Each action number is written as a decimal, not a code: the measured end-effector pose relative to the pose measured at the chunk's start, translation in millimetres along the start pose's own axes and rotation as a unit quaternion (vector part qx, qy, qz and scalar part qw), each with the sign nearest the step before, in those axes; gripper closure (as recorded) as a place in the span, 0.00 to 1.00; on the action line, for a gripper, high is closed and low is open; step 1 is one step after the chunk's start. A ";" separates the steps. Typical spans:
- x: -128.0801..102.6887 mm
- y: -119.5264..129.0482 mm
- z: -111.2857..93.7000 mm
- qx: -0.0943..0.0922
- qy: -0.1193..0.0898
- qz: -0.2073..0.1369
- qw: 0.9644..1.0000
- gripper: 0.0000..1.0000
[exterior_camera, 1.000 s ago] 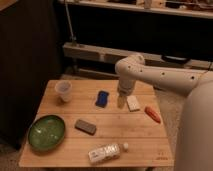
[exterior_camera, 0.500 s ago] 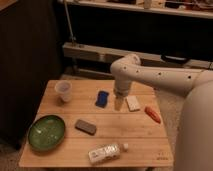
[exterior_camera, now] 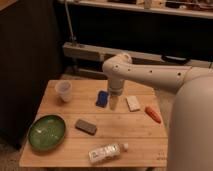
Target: Move the arm in a circular motion
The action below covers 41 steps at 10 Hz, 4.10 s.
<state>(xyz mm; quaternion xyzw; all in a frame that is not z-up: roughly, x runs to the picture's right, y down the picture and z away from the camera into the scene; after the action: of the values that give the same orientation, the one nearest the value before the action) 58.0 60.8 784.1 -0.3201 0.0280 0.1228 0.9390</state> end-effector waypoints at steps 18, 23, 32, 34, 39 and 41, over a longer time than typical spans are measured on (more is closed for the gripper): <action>-27.0 14.4 1.6 -0.004 0.005 -0.121 0.993 0.35; 0.6 5.5 5.5 -0.001 0.006 -0.139 0.990 0.35; 9.0 0.5 8.9 0.001 0.007 -0.191 0.982 0.35; -1.8 2.3 8.4 0.000 0.005 -0.209 0.978 0.35; 6.5 10.3 5.2 -0.002 0.003 -0.242 0.970 0.35; -9.2 9.7 5.6 -0.003 0.004 -0.257 0.966 0.35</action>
<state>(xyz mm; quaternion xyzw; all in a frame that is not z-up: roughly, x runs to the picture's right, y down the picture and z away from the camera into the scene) 46.6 69.7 784.0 -0.3195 -0.0517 -0.1237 0.9380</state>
